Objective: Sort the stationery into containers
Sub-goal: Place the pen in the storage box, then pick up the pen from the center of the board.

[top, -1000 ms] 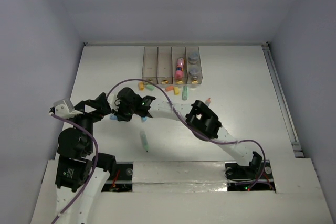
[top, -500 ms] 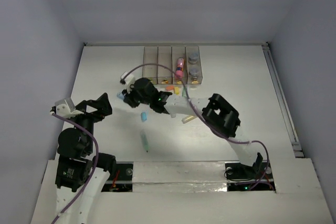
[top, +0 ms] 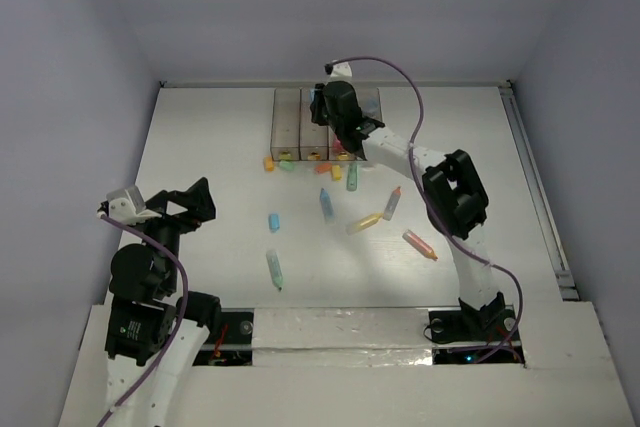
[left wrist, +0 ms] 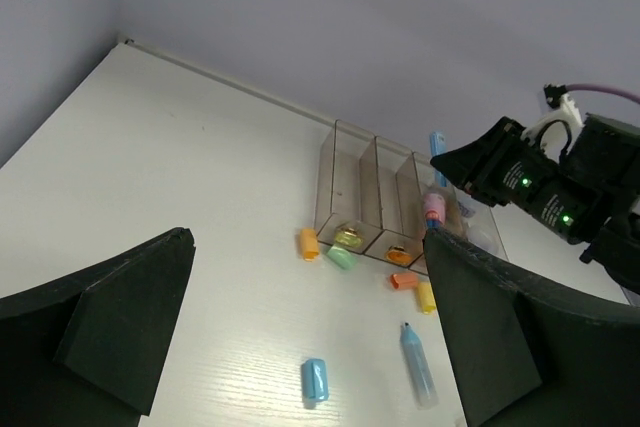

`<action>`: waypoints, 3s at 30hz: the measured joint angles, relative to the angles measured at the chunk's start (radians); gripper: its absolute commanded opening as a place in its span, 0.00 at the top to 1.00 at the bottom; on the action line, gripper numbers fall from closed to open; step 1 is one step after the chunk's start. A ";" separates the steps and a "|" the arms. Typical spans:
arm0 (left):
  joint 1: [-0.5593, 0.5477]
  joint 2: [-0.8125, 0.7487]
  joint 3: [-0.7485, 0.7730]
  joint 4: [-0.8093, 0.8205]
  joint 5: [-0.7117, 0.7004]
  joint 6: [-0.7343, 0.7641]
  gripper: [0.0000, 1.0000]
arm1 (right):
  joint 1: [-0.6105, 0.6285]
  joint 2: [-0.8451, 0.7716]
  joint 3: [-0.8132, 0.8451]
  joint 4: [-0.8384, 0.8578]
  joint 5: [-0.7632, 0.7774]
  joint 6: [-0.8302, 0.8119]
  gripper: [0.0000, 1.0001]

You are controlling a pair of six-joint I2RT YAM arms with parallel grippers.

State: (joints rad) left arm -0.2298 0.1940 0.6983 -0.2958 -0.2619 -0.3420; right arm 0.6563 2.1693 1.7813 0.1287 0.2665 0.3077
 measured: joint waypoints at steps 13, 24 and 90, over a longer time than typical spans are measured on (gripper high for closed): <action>-0.011 0.050 -0.011 0.044 0.133 0.019 0.01 | 0.005 0.100 0.060 -0.130 0.022 0.073 0.60; -0.011 0.105 -0.019 0.053 0.251 0.035 0.01 | 0.006 0.051 -0.015 -0.131 0.047 0.101 0.27; -0.031 0.105 -0.021 0.075 0.315 0.046 0.01 | 0.067 -0.342 -0.648 -0.263 0.224 0.141 0.82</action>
State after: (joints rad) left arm -0.2604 0.2993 0.6773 -0.2207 0.0532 -0.2958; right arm 0.7235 1.8275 1.1336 -0.1345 0.4900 0.4488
